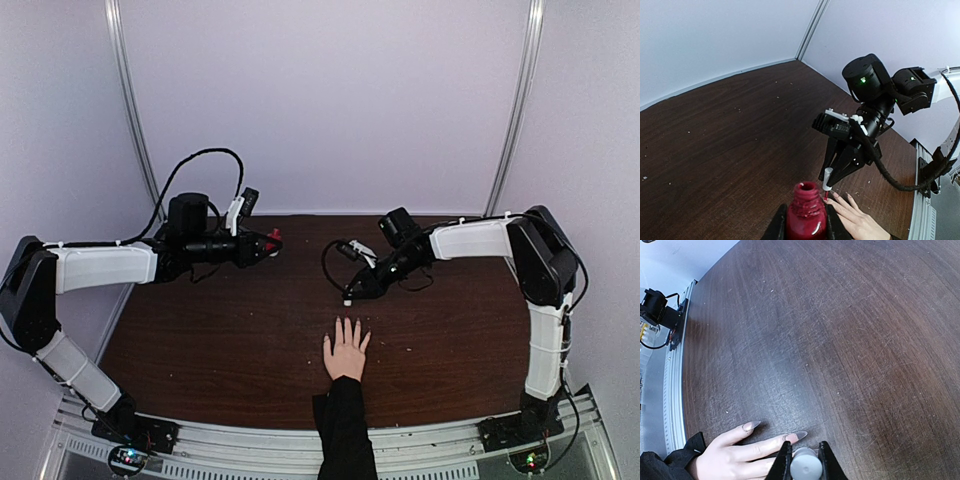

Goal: Paint the nails
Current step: Paint the hand on the nail, then close the cap of the nail polish bottle.

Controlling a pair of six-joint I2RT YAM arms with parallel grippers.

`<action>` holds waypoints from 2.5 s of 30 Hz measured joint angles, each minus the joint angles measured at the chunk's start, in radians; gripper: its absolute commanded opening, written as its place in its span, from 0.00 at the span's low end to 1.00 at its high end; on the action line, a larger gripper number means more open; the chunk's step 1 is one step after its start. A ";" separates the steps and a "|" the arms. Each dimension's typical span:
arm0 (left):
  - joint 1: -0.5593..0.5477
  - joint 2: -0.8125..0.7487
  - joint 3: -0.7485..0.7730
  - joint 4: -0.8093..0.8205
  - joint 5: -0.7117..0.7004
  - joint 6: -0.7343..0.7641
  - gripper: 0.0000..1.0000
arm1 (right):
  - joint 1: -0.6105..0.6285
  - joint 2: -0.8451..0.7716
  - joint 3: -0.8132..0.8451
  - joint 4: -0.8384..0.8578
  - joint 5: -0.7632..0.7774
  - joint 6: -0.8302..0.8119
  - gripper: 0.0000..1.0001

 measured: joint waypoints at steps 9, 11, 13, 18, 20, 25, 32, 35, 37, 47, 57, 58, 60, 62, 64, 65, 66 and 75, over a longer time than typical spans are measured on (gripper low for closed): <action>0.000 0.000 0.000 0.000 0.000 0.000 0.00 | 0.000 0.016 0.002 0.000 0.002 0.000 0.00; 0.000 0.000 0.000 0.000 0.000 0.000 0.00 | 0.000 0.016 0.003 0.000 0.002 0.000 0.00; 0.000 0.000 0.000 0.000 0.000 0.000 0.00 | 0.000 0.016 0.005 0.000 0.005 0.000 0.00; 0.000 0.000 0.000 0.000 0.000 0.000 0.00 | 0.000 0.016 0.013 0.001 0.009 0.001 0.00; 0.000 0.000 0.000 0.000 0.000 0.000 0.00 | 0.000 0.016 0.017 0.002 0.009 0.001 0.00; 0.000 0.000 0.000 0.000 0.000 0.000 0.00 | 0.000 0.019 0.018 0.003 0.010 0.002 0.00; 0.000 0.000 0.000 0.000 0.000 0.000 0.00 | 0.000 0.024 0.018 0.003 0.022 0.004 0.00; 0.000 0.000 -0.003 0.000 -0.001 0.000 0.00 | 0.000 0.024 0.018 0.003 0.028 0.005 0.00; 0.000 0.000 -0.003 0.000 -0.001 0.000 0.00 | 0.000 0.024 0.018 0.004 0.031 0.005 0.00; 0.000 -0.002 -0.004 0.000 -0.001 0.000 0.00 | -0.008 0.011 0.037 0.007 0.056 0.013 0.00; -0.024 -0.062 -0.002 -0.019 0.024 0.019 0.00 | -0.009 -0.238 0.056 -0.019 0.063 0.016 0.00; -0.038 -0.072 -0.002 -0.030 0.028 0.031 0.00 | -0.007 -0.268 0.064 -0.025 0.060 0.015 0.00; -0.070 -0.091 0.000 -0.049 0.041 0.061 0.00 | 0.000 -0.330 0.076 -0.029 0.047 0.011 0.00; -0.113 -0.111 0.000 -0.065 0.066 0.097 0.00 | 0.011 -0.394 0.084 -0.047 0.024 -0.001 0.00; -0.153 -0.129 0.001 -0.081 0.102 0.128 0.00 | 0.031 -0.438 0.098 -0.080 0.006 -0.018 0.00; -0.168 -0.135 0.002 -0.087 0.119 0.139 0.00 | 0.048 -0.457 0.110 -0.103 -0.002 -0.033 0.00; -0.185 -0.142 0.003 -0.095 0.143 0.153 0.00 | 0.062 -0.468 0.121 -0.123 -0.005 -0.043 0.00; -0.276 -0.206 0.006 -0.108 0.275 0.222 0.00 | 0.219 -0.588 0.192 -0.270 -0.030 -0.122 0.00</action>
